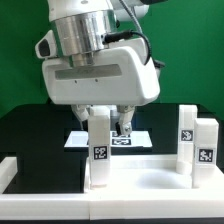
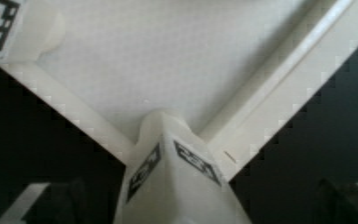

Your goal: Assemble desk

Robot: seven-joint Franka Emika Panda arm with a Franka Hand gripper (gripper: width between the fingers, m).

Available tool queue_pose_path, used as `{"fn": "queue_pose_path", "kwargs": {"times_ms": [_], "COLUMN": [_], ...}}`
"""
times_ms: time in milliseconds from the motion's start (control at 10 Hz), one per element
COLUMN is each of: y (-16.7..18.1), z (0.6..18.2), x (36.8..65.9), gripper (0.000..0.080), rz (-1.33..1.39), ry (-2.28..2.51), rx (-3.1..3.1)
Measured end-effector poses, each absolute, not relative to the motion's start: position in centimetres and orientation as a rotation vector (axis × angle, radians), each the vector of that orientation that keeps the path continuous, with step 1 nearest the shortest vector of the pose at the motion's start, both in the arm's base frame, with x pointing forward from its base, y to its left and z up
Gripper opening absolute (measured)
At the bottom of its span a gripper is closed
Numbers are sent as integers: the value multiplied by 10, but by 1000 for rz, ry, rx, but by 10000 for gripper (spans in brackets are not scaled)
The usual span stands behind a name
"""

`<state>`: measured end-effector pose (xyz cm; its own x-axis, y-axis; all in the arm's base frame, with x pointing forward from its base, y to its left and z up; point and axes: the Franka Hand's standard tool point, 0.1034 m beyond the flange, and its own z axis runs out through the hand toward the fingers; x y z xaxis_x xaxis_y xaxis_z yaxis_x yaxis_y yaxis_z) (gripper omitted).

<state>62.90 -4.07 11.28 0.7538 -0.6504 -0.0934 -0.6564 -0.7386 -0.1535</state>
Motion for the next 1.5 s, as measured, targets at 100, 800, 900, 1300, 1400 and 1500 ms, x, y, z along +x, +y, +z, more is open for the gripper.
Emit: {"fn": "queue_pose_path", "kwargs": {"times_ms": [100, 800, 900, 1300, 1400, 1500], "y": [-41, -45, -45, -50, -51, -52], "z": [113, 115, 114, 114, 114, 114], "x": [629, 643, 643, 642, 642, 641], "gripper": [644, 618, 618, 296, 296, 296], "rz": [41, -152, -151, -141, -136, -124], "ry": [964, 54, 109, 468, 667, 891], "rx": [-2802, -3077, -3072, -3032, -2990, -2925]}}
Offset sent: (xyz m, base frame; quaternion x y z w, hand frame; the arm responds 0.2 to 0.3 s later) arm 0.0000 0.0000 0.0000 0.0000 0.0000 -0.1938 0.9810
